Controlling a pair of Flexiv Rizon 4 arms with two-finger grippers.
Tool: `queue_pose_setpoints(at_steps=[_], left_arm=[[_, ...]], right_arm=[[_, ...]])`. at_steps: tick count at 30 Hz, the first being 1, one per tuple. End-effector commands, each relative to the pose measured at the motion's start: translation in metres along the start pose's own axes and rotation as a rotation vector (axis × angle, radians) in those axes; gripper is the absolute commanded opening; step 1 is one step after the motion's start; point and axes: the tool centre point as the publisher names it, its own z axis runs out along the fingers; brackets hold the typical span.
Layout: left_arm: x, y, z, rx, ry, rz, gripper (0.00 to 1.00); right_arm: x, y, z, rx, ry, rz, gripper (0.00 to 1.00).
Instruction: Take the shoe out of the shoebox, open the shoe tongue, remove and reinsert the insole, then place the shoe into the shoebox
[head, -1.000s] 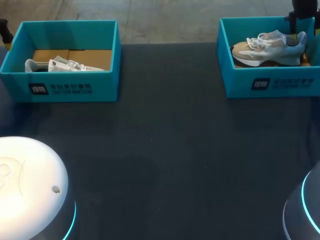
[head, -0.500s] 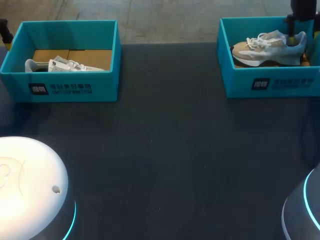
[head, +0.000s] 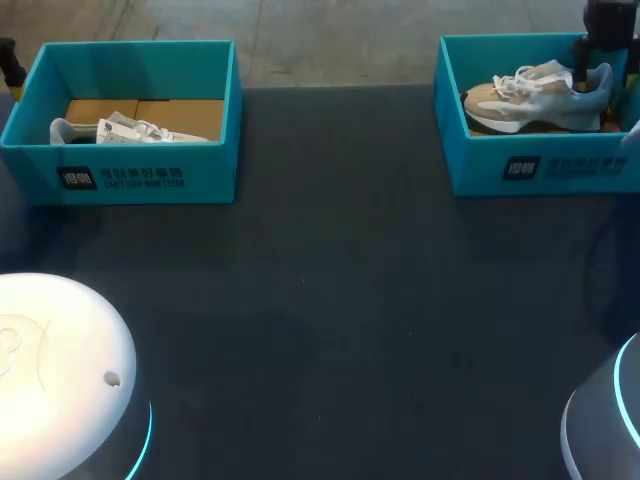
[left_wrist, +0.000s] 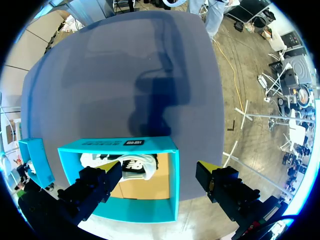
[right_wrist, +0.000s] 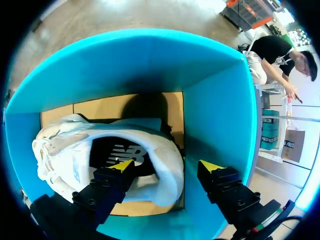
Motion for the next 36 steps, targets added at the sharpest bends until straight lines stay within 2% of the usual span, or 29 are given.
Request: queue_pose_setpoints(at_steps=[1, 6, 10, 17, 19, 20, 21, 28, 32, 36], left_arm=[[0.000, -0.001, 0.000, -0.003, 0.003, 0.000, 1.00], [0.000, -0.001, 0.000, -0.003, 0.003, 0.000, 1.00], [0.000, -0.001, 0.000, -0.003, 0.003, 0.000, 1.00], [0.000, -0.001, 0.000, -0.003, 0.003, 0.000, 1.00], [0.000, -0.001, 0.000, -0.003, 0.003, 0.000, 1.00], [0.000, -0.001, 0.000, -0.003, 0.003, 0.000, 1.00], [0.000, -0.001, 0.000, -0.003, 0.003, 0.000, 1.00], [0.000, -0.001, 0.000, -0.003, 0.003, 0.000, 1.00], [0.000, -0.001, 0.000, -0.003, 0.003, 0.000, 1.00], [0.000, -0.001, 0.000, -0.003, 0.003, 0.000, 1.00]], right_arm=[[-0.001, 0.010, 0.006, 0.055, 0.009, -0.002, 0.72], [0.001, 0.010, 0.007, 0.059, 0.022, -0.008, 0.76], [0.002, 0.010, 0.009, 0.062, 0.025, -0.012, 0.73], [0.002, 0.009, 0.013, 0.068, 0.045, -0.019, 0.74], [0.002, 0.009, 0.014, 0.071, 0.046, -0.019, 0.80], [0.002, 0.009, 0.015, 0.073, 0.046, -0.018, 0.90], [0.002, 0.009, 0.016, 0.077, 0.050, -0.016, 0.94], [0.005, 0.010, 0.021, 0.089, 0.066, -0.022, 0.86], [0.006, 0.009, 0.024, 0.096, 0.080, -0.024, 0.86], [0.006, 0.009, 0.026, 0.102, 0.081, -0.027, 0.92]])
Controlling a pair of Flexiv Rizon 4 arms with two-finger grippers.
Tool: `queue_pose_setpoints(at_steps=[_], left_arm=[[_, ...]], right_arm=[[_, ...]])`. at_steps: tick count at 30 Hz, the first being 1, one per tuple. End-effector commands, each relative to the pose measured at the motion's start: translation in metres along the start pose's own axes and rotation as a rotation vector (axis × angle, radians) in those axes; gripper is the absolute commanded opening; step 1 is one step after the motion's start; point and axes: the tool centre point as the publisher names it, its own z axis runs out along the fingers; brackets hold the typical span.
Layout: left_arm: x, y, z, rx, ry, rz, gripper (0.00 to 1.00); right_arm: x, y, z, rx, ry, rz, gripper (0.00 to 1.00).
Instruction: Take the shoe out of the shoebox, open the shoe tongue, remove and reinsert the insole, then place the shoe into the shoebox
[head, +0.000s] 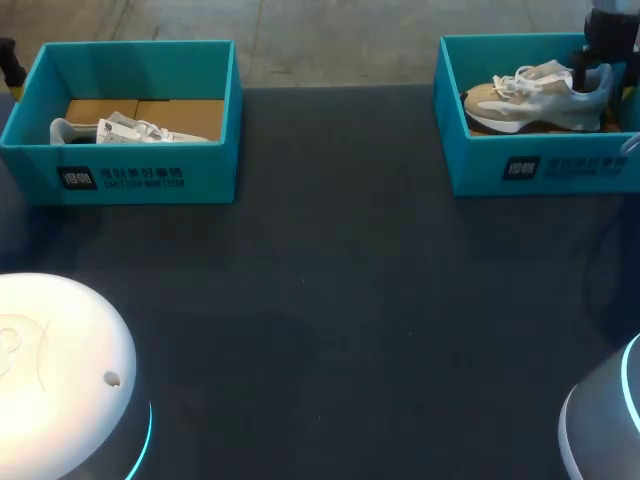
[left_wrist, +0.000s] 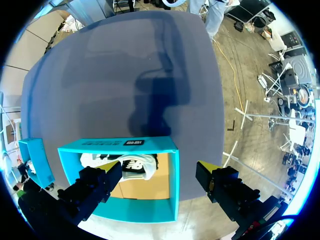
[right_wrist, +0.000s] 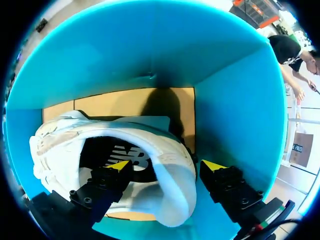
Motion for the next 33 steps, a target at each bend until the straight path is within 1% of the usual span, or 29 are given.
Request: queue_pose_setpoints(at_steps=[1, 8, 11, 13, 16, 19, 20, 21, 24, 26, 27, 29, 30, 33], left_arm=[[0.000, -0.001, 0.000, -0.003, 0.003, 0.000, 1.00], [0.000, -0.001, 0.000, -0.003, 0.003, 0.000, 1.00], [0.000, -0.001, 0.000, -0.003, 0.003, 0.000, 1.00], [0.000, -0.001, 0.000, -0.003, 0.003, 0.000, 1.00], [0.000, -0.001, 0.000, -0.003, 0.003, 0.000, 1.00], [0.000, -0.001, 0.000, -0.003, 0.003, 0.000, 1.00], [0.000, -0.001, 0.000, -0.003, 0.003, 0.000, 1.00], [0.000, -0.001, 0.000, -0.003, 0.003, 0.000, 1.00], [0.000, -0.001, 0.000, -0.003, 0.003, 0.000, 1.00], [0.000, -0.001, 0.000, -0.003, 0.003, 0.000, 1.00], [0.000, -0.001, 0.000, -0.003, 0.003, 0.000, 1.00], [0.000, -0.001, 0.000, -0.003, 0.003, 0.000, 1.00], [0.000, -0.001, 0.000, -0.003, 0.003, 0.000, 1.00], [0.000, -0.001, 0.000, -0.003, 0.003, 0.000, 1.00]], right_arm=[[-0.003, 0.011, 0.005, 0.109, 0.007, -0.003, 0.92], [0.003, 0.013, 0.013, 0.133, 0.008, -0.033, 0.92], [0.002, 0.013, 0.016, 0.137, 0.031, -0.033, 0.91], [0.001, 0.013, 0.018, 0.142, 0.039, -0.032, 0.90], [-0.001, 0.012, 0.020, 0.146, 0.050, -0.029, 0.84], [-0.002, 0.011, 0.020, 0.148, 0.054, -0.029, 0.68], [-0.002, 0.011, 0.021, 0.149, 0.058, -0.028, 0.58], [-0.002, 0.011, 0.021, 0.149, 0.059, -0.027, 0.51], [-0.002, 0.012, 0.020, 0.149, 0.061, -0.026, 0.41], [-0.002, 0.012, 0.020, 0.148, 0.061, -0.025, 0.38], [-0.002, 0.012, 0.019, 0.148, 0.061, -0.025, 0.33], [-0.002, 0.011, 0.019, 0.148, 0.060, -0.023, 0.16], [-0.002, 0.011, 0.018, 0.147, 0.059, -0.022, 0.00], [-0.003, 0.009, 0.016, 0.144, 0.053, -0.016, 0.00]])
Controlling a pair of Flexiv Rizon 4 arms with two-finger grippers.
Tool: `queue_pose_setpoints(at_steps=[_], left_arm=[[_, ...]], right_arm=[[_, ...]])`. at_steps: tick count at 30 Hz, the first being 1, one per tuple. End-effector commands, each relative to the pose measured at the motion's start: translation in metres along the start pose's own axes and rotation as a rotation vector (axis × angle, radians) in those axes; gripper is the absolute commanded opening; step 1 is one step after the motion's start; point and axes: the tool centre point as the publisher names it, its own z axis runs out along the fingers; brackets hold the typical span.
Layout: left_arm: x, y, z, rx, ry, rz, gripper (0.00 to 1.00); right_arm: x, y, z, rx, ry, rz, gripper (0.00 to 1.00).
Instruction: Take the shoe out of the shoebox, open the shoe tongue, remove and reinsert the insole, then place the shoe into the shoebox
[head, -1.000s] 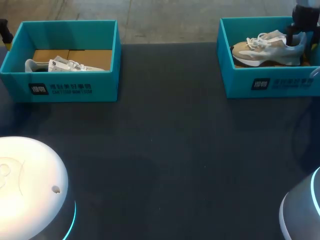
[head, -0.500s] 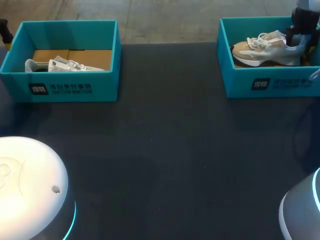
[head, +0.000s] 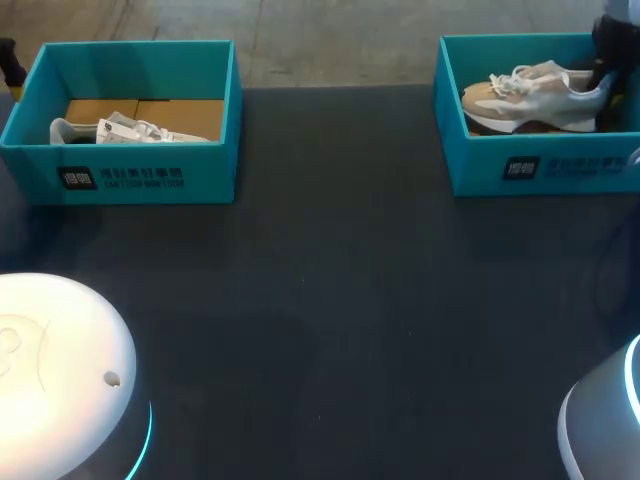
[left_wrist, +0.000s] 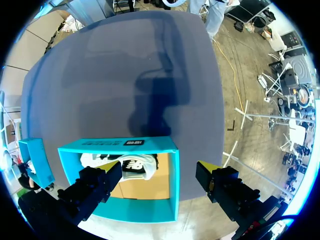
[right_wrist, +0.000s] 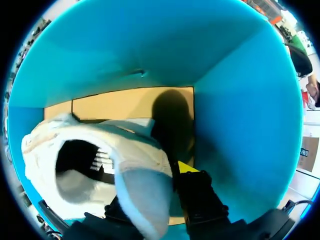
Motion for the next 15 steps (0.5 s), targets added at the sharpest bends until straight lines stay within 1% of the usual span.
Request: queue_pose_setpoints(at_steps=[1, 9, 15], left_arm=[[0.000, -0.001, 0.000, -0.003, 0.003, 0.000, 1.00], [0.000, -0.001, 0.000, -0.003, 0.003, 0.000, 1.00], [0.000, -0.001, 0.000, -0.003, 0.003, 0.000, 1.00]], right_arm=[[0.003, 0.007, 0.000, 0.178, -0.010, 0.005, 0.00], [0.004, 0.003, -0.023, 0.159, -0.047, 0.013, 0.00], [0.002, 0.000, -0.051, 0.138, -0.059, 0.017, 0.00]])
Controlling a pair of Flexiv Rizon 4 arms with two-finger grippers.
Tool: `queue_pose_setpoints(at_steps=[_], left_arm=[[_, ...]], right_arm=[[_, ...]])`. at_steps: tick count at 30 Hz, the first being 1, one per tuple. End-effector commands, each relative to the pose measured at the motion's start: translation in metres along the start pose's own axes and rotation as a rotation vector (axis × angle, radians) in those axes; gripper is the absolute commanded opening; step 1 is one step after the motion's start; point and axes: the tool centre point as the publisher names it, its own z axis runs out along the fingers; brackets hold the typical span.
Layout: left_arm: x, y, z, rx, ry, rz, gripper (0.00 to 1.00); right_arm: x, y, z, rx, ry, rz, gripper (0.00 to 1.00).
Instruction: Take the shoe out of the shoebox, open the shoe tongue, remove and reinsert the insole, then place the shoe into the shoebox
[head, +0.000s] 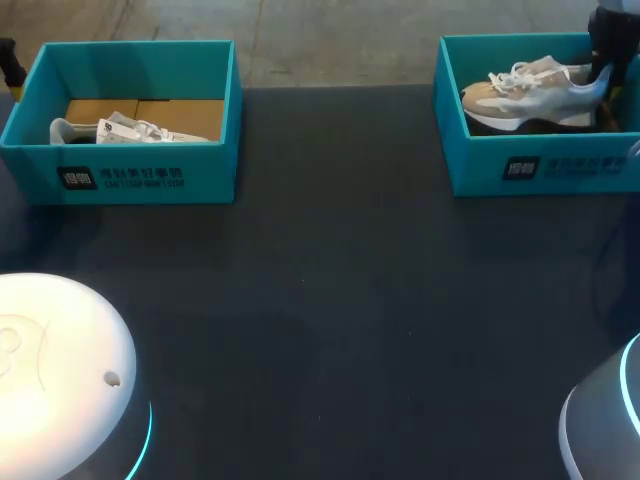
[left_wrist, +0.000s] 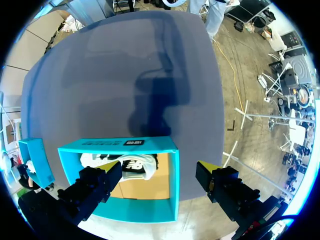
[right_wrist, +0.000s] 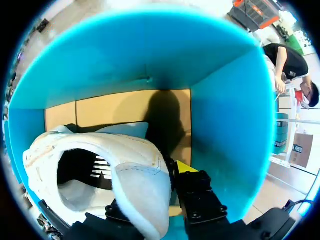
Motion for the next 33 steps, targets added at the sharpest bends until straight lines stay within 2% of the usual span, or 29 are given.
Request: queue_pose_setpoints(at_steps=[1, 12, 24, 33], left_arm=[[0.000, -0.001, 0.000, -0.003, 0.003, 0.000, 1.00], [0.000, -0.001, 0.000, -0.003, 0.003, 0.000, 1.00], [0.000, -0.001, 0.000, -0.003, 0.003, 0.000, 1.00], [0.000, -0.001, 0.000, -0.003, 0.003, 0.000, 1.00]], right_arm=[[-0.003, -0.001, -0.028, 0.110, -0.002, 0.003, 0.00], [-0.011, -0.012, -0.083, 0.084, -0.033, 0.023, 0.00], [-0.023, -0.024, -0.109, 0.056, -0.064, 0.022, 0.00], [-0.023, -0.037, -0.138, 0.005, -0.071, 0.030, 0.00]])
